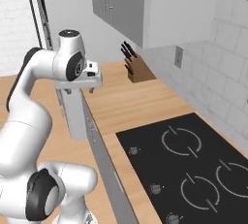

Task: Take a straw from the drawer in front and place it inside the glass cup on the dining counter.

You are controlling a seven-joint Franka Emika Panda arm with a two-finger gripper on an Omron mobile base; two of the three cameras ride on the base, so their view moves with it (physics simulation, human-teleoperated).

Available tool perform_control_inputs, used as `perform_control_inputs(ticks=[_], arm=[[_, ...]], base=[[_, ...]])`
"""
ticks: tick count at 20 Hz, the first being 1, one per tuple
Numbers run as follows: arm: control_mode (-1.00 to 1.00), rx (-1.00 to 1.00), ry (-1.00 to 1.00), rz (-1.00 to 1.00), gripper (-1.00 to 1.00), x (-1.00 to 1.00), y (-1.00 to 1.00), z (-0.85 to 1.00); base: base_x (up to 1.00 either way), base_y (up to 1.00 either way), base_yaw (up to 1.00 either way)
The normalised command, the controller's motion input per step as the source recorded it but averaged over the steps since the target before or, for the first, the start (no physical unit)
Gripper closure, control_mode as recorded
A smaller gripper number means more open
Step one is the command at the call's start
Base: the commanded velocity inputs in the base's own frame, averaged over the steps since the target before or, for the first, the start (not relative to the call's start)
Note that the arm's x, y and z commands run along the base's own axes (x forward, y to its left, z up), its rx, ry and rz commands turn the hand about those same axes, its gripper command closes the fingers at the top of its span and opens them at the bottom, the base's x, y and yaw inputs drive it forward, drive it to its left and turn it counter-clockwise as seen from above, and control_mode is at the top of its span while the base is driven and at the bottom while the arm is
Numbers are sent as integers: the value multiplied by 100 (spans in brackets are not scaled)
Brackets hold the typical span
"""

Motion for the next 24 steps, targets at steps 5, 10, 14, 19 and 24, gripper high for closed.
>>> perform_control_inputs(ticks=[5, 10, 14, 19, 24], arm=[[-100, -25, -6, 2, -100, 0, 99, -1], [-100, -37, -9, 0, -100, 0, 100, -21], [-100, -42, -11, 0, -100, 4, 85, -44], [-100, -41, -9, -4, -100, 26, 56, -49], [-100, -38, -5, -5, -100, 36, 19, -62]], base=[[0, 0, 0], [0, 0, 0], [0, 0, 0], [0, 0, 0], [0, 0, 0]])
